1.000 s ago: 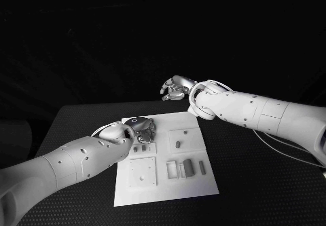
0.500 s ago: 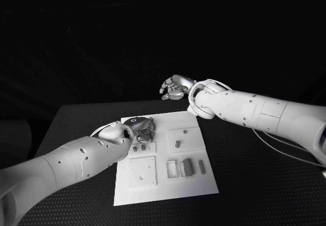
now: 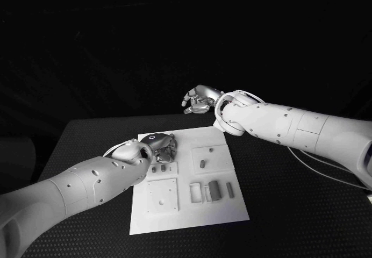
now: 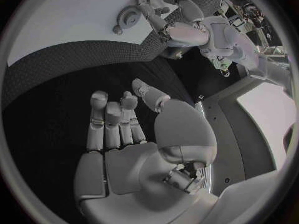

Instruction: Assemble the parts on the task board

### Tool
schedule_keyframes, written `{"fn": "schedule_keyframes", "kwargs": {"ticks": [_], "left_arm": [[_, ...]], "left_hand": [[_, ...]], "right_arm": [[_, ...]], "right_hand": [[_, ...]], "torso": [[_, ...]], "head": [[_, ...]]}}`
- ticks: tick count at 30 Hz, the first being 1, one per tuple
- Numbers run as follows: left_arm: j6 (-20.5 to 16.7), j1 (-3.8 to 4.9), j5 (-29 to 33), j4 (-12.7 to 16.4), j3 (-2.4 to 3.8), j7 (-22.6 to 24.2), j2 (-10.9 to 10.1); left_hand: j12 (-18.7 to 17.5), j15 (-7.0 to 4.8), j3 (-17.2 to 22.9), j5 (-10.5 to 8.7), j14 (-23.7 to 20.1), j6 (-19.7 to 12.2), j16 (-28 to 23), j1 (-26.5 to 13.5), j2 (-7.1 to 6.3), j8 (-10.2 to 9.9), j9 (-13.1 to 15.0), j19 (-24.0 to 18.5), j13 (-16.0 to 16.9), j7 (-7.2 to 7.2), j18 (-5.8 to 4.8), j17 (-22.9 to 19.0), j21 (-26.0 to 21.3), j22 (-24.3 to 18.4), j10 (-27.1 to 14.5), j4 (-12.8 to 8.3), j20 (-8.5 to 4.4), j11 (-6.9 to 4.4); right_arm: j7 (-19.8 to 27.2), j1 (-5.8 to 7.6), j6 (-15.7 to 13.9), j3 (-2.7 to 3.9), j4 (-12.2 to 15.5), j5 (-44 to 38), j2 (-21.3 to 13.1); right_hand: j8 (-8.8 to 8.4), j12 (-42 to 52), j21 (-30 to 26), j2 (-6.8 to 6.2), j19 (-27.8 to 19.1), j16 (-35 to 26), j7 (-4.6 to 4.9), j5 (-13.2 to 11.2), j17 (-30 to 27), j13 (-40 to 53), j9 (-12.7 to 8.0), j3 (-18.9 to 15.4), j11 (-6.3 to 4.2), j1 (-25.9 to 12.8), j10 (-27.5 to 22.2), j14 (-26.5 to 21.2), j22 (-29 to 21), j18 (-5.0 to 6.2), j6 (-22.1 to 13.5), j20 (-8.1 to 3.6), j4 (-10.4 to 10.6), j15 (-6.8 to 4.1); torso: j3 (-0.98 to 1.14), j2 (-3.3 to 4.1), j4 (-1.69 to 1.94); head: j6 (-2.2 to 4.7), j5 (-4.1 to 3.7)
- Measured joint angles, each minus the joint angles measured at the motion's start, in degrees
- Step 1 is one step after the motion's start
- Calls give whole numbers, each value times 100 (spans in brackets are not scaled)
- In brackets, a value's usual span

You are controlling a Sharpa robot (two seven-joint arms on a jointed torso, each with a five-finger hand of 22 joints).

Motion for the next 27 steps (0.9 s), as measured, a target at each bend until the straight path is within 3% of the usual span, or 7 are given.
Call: {"fn": "schedule_keyframes", "kwargs": {"ticks": [11, 17, 22, 25, 27], "left_arm": [[-106, -26, 134, 38, -6, 149, -97], [-121, -47, 227, 92, 32, 188, -183], [-121, -79, 334, 150, 133, 202, -245], [-101, -82, 395, 213, 271, 220, -288], [-89, -75, 424, 257, 330, 232, -331]], "left_hand": [[-36, -23, 93, 4, 43, 38, 0, 98, 6, 34, 20, 51, 3, -24, -12, -48, 0, -1, 63, 16, -31, -21], [-52, -43, 99, 4, 65, 39, 1, 99, 5, 34, 20, 61, 3, -25, -18, -61, 0, -1, 74, 13, -40, -31], [-33, -44, 99, 4, 84, 69, 22, 105, -1, 34, 20, 74, 4, -33, -48, -68, 22, -2, 96, 13, -51, -29], [-33, -43, 98, 3, 84, 70, 22, 106, -2, 34, 19, 75, 9, -33, -48, -72, 22, -2, 97, 13, -50, -28], [-33, -43, 102, 3, 85, 70, 22, 110, -7, 33, 18, 92, 19, -33, -48, -75, 22, -2, 98, 9, -52, -28]], "right_arm": [[0, 0, 0, 0, 2, 0, -9], [0, 0, 0, 0, 7, 0, -16], [0, 0, 0, 0, 12, 0, -23], [0, 0, 0, 0, 16, 0, -29], [0, 0, 0, 0, 19, 0, -36]], "right_hand": [[0, 0, 0, 0, 0, 0, 0, 0, -1, -1, 1, 0, 0, 0, 0, -12, 0, 0, 0, 0, 0, -11], [0, 0, 0, 0, 0, 0, 0, 0, 5, 0, 1, 0, 0, 0, 0, -12, 0, 0, 0, 0, 0, -10], [0, 0, 0, 0, 0, 0, 0, 0, 5, 4, 1, 0, 0, 0, 0, -11, 0, 0, 0, 0, 0, -9], [0, 0, 0, 0, 0, 0, 0, 0, 4, 4, 5, 0, 0, 0, 0, -10, 0, 1, 0, 0, 0, -8], [0, 0, 0, 0, 0, 0, 0, 0, 4, 4, 5, 0, 0, 0, 0, -9, 0, 1, 0, 0, 0, -8]], "torso": [[-3, -4, 3], [-2, -5, 3], [-6, -5, 4], [-6, -5, 4], [-6, -5, 5]], "head": [[21, 12], [37, 21], [46, 28], [51, 33], [51, 33]]}}
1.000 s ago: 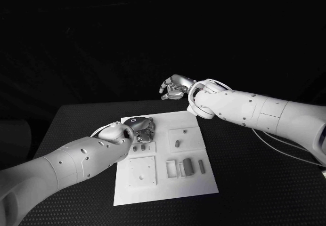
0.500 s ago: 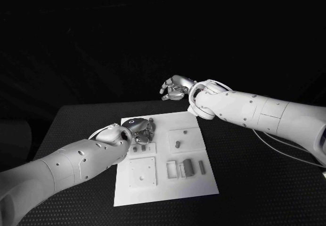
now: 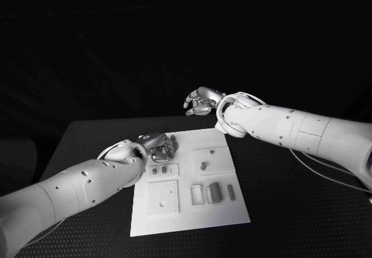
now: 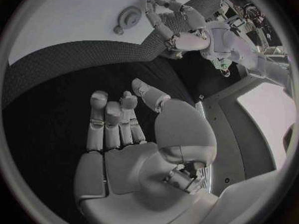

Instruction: Assemble the parts on the task board

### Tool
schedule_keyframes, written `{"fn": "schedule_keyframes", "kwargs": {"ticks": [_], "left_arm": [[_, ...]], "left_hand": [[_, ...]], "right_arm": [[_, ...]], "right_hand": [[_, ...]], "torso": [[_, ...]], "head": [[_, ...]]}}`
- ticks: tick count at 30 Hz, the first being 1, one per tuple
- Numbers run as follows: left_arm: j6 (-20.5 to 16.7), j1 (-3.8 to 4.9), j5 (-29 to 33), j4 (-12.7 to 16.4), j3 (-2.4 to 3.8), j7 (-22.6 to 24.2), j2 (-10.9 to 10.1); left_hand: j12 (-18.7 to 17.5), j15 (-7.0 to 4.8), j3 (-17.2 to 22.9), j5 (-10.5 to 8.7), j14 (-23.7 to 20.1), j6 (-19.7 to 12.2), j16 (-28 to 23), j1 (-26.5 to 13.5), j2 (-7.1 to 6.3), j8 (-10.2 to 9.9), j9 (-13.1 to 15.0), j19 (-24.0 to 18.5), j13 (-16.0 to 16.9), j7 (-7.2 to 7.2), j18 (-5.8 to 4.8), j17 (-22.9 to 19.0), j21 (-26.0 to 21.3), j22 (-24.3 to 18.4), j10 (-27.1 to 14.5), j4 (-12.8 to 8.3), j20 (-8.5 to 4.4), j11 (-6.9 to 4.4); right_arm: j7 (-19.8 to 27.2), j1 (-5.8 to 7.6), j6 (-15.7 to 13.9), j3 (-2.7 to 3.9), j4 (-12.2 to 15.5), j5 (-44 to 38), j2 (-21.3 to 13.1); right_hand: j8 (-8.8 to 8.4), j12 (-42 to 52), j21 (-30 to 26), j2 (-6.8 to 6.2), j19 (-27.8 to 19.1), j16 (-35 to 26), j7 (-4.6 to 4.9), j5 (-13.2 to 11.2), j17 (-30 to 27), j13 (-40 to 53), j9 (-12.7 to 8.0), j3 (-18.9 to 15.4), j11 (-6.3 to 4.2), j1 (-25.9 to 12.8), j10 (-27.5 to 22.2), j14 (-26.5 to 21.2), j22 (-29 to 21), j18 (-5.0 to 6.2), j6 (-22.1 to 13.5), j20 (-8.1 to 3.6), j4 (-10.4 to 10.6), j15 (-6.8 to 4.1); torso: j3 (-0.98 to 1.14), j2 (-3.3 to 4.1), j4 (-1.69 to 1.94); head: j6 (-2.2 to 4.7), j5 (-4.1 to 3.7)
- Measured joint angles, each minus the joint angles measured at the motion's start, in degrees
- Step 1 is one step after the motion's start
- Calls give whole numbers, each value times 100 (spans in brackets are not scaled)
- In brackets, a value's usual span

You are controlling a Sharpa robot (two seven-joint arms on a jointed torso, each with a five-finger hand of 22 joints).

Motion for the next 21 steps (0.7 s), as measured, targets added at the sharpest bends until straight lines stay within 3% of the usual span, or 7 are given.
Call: {"fn": "schedule_keyframes", "kwargs": {"ticks": [3, 9, 15, 21], "left_arm": [[26, 0, 37, 74, 85, 17, -103], [85, 16, 80, 251, 154, 30, -319], [159, 86, 97, 355, 170, 31, -494], [243, 87, 108, 376, 163, 27, -593]], "left_hand": [[0, 0, 12, 0, 0, 0, 0, -2, 2, 0, -2, 9, 0, 0, -1, 0, 0, 0, 1, -12, -8, 1], [0, 1, 11, 23, 1, 0, 0, -10, 7, -2, -3, 9, 1, 0, -2, -6, 0, -1, 5, -12, -8, 6], [0, 1, 26, 23, 1, 0, 0, -17, 14, -23, -2, 9, 0, 1, -2, -6, 0, -1, 6, 3, -7, 6], [0, 5, 28, 23, 5, 0, 0, -23, 19, -36, 1, 10, 0, 1, -3, -11, 0, -1, 6, 4, -6, 6]], "right_arm": [[0, 0, 0, 0, 5, 0, -20], [-1, 0, 5, 0, 20, 0, -50], [-3, 0, 8, 0, 26, 0, -66], [-5, 0, 9, 0, 26, 0, -80]], "right_hand": [[0, 0, 0, 0, 0, 0, 0, 0, 0, 0, 0, 0, 0, 0, 0, 0, 0, 0, 0, 0, 0, 1], [0, 0, 0, 0, 0, 0, 0, 0, -1, -1, -1, 0, 0, 0, 0, 1, 0, 0, 0, 0, 0, 2], [0, 0, 0, 0, 0, 0, 0, 0, -1, -1, -1, 0, 0, 0, 0, 2, 0, 0, 0, 0, 0, 2], [0, 0, 0, 0, 0, 0, 0, 0, -1, -2, -1, 0, 0, 0, 0, 3, 0, 0, 0, 0, 0, 3]], "torso": [[0, -1, 1], [0, -3, 4], [0, -3, 2], [-2, 1, 2]], "head": [[5, -2], [5, 21], [1, 29], [-8, 29]]}}
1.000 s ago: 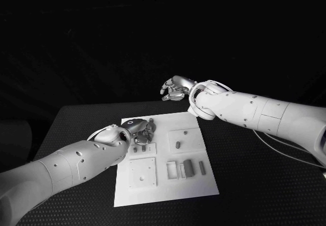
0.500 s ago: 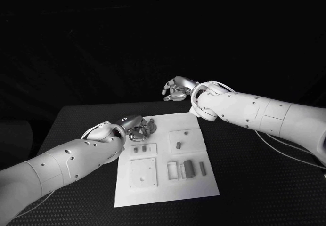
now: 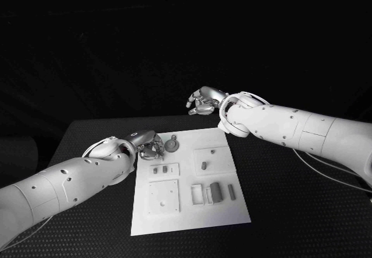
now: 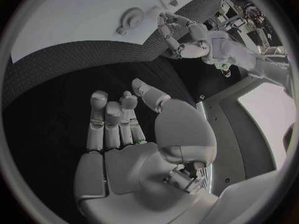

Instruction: Assemble the parts on the task board

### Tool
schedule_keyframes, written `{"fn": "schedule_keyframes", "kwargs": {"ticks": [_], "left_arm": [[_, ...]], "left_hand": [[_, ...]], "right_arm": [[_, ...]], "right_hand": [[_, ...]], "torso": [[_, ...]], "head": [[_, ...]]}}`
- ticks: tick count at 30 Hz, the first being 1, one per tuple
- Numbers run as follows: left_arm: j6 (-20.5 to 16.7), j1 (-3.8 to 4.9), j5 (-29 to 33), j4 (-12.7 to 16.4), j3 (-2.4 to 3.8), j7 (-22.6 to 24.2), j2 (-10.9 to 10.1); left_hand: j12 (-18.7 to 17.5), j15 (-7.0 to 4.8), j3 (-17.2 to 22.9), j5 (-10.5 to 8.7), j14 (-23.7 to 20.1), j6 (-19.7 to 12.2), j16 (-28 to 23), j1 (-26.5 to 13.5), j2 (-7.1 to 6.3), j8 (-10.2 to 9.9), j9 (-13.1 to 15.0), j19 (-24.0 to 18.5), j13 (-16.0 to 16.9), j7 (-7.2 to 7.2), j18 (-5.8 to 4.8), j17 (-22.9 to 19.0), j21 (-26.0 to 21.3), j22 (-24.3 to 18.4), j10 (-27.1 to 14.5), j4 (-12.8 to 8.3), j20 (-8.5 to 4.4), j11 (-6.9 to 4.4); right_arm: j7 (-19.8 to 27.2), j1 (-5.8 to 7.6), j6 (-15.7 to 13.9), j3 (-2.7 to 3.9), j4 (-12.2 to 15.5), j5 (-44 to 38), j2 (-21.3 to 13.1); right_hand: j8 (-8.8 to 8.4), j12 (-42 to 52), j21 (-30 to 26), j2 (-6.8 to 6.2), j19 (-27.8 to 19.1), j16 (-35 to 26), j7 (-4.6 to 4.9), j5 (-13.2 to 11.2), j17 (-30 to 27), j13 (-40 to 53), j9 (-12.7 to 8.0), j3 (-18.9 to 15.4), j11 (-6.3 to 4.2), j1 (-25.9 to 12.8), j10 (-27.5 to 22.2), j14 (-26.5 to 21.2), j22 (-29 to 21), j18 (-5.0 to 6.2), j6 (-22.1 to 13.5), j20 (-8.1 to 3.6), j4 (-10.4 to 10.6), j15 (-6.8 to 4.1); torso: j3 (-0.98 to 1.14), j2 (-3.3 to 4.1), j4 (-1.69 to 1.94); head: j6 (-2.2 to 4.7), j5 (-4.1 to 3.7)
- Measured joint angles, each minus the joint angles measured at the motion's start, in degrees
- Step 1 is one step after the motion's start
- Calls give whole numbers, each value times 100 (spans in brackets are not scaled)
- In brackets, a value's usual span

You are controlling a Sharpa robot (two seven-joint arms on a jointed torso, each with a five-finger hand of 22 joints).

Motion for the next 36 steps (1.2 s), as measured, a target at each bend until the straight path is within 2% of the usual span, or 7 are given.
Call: {"fn": "schedule_keyframes", "kwargs": {"ticks": [12, 24, 36], "left_arm": [[160, -2, 7, -75, -12, -8, -86], [245, -8, 9, -199, -29, -7, 22], [263, -27, 6, -213, -76, -4, 104]], "left_hand": [[0, 6, -1, -1, 5, 0, 23, 0, -1, 25, -4, 8, -4, 1, 0, -6, 0, -1, 1, -1, 9, 1], [-12, 7, -2, -1, 6, -1, 22, -3, -2, 23, -5, 8, -8, 1, 0, -12, 0, 3, 1, -1, 12, 1], [-12, 8, -2, -2, 7, -1, 22, -58, -5, 2, -2, 9, -9, 1, 0, -18, 0, 2, 1, -2, 29, 2]], "right_arm": [[-1, 0, 2, 0, 5, 0, -8], [-1, 0, 3, 0, 5, 0, 4], [0, 0, 4, 0, 1, 0, 18]], "right_hand": [[0, 0, 0, 0, 0, 0, 0, 0, 0, -1, 5, 0, 0, 0, 0, 1, 0, 1, 0, 0, 0, 1], [0, 0, 0, 0, 0, 0, 0, 0, -1, -1, 5, 0, 0, 0, 0, -11, 0, 0, 0, 0, 0, -9], [0, 0, 0, 0, 0, 0, 0, 0, 0, -2, 10, 0, 0, 0, 0, -21, 0, 1, 0, 0, 0, -4]], "torso": [[2, 3, -3], [5, 4, -8], [8, 4, -8]], "head": [[-25, 9], [-36, 13], [-46, 3]]}}
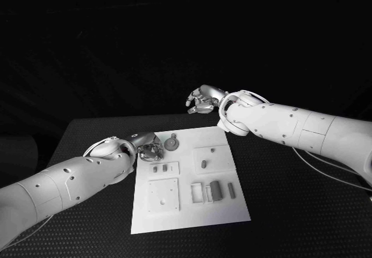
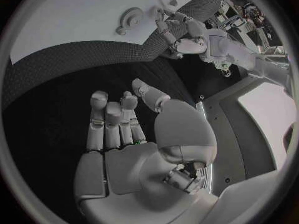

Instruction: Assemble the parts on the task board

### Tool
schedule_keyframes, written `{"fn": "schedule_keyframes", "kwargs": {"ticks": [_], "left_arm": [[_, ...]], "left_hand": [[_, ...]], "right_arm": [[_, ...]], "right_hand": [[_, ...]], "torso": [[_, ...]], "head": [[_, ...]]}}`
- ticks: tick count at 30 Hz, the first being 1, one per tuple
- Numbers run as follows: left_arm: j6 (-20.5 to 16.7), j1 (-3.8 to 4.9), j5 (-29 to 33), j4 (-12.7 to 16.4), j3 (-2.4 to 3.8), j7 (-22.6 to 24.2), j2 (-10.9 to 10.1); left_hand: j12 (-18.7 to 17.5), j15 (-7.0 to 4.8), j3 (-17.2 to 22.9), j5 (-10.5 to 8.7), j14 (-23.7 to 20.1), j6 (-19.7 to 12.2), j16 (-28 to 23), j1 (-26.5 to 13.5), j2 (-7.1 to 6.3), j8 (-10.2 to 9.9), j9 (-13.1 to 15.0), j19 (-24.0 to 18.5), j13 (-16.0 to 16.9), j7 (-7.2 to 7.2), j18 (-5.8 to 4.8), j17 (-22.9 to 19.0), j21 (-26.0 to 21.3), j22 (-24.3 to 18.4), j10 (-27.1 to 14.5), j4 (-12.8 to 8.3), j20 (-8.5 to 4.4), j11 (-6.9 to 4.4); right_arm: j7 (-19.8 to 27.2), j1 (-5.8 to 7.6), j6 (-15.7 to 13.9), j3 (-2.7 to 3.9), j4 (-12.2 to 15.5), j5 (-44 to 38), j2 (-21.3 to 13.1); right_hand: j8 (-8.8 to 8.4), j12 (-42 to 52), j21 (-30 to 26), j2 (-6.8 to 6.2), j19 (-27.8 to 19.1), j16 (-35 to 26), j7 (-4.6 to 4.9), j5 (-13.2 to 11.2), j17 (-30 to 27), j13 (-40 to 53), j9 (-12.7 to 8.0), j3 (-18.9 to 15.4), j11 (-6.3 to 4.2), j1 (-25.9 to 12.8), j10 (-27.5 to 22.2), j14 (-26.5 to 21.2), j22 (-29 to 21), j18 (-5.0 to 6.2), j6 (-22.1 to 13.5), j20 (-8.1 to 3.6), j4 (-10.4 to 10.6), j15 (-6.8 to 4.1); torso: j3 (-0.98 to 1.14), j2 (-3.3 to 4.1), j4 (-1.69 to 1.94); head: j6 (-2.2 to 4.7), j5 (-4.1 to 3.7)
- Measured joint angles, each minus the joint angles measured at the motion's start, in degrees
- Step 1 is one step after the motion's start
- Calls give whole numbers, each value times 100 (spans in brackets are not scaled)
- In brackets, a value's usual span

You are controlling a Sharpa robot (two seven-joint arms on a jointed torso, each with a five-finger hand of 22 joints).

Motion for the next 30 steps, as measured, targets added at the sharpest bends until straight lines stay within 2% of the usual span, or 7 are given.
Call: {"fn": "schedule_keyframes", "kwargs": {"ticks": [9, 30], "left_arm": [[25, -1, -5, -11, -54, 3, 21], [23, -3, -25, -125, -101, 15, 115]], "left_hand": [[-5, 8, -7, -1, 8, 0, 0, -7, -7, -11, 0, 22, 1, 0, 0, -6, 0, -1, 1, -6, -21, 1], [-25, 11, -7, -1, 11, 0, 0, -22, -24, 24, 8, 33, 17, 1, -1, -11, 0, -2, 18, -7, -9, 18]], "right_arm": [[0, 0, 1, 0, 0, 0, -3], [0, 0, 3, 0, 4, 0, -5]], "right_hand": [[-20, 0, 0, 0, 0, 0, 0, 0, 4, 0, 0, 0, 0, 0, 0, 0, 0, 0, 0, 0, 0, 1], [-18, 0, 0, 0, 0, 0, 0, 0, 3, 3, 5, 0, 0, 0, 0, 2, 0, 0, 0, 0, 0, 3]], "torso": [[0, -2, 0], [-1, -2, 2]], "head": [[-1, -19], [-13, -29]]}}
